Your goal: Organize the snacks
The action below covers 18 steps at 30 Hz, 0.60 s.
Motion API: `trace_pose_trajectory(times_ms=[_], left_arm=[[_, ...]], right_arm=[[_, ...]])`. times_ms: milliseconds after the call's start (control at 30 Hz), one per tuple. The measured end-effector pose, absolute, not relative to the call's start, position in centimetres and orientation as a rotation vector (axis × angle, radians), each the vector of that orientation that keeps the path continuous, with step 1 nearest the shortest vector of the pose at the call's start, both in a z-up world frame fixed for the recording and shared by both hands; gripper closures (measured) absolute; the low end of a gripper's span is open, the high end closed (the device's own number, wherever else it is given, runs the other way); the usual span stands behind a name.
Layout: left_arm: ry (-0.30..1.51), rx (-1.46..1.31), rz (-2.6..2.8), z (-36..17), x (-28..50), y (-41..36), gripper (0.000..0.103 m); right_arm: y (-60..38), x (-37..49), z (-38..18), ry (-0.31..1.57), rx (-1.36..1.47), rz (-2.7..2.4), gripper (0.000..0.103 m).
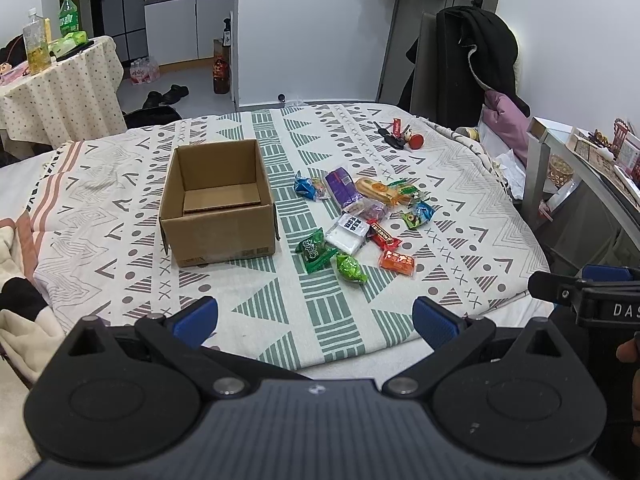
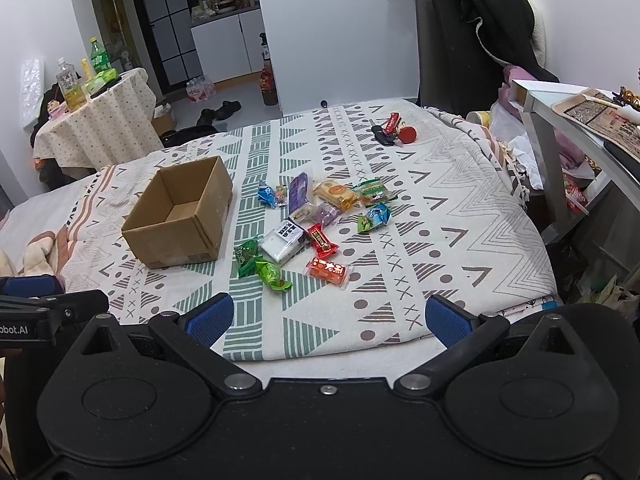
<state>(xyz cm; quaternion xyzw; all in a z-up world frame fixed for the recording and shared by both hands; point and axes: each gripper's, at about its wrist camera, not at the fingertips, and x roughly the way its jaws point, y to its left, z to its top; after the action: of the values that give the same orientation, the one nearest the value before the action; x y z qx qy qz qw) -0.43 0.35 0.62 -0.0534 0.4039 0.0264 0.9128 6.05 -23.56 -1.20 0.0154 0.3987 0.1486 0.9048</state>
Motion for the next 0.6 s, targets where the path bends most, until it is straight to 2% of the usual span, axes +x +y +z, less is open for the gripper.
trace_pose_trajectory(times_ms=[600], left_arm=[[0.829,-0.111,0.054,0.98,-0.61,0.14,0.000]], right_arm=[[-23.67,5.79,-1.07,0.816,0.026,0.306,0.000]])
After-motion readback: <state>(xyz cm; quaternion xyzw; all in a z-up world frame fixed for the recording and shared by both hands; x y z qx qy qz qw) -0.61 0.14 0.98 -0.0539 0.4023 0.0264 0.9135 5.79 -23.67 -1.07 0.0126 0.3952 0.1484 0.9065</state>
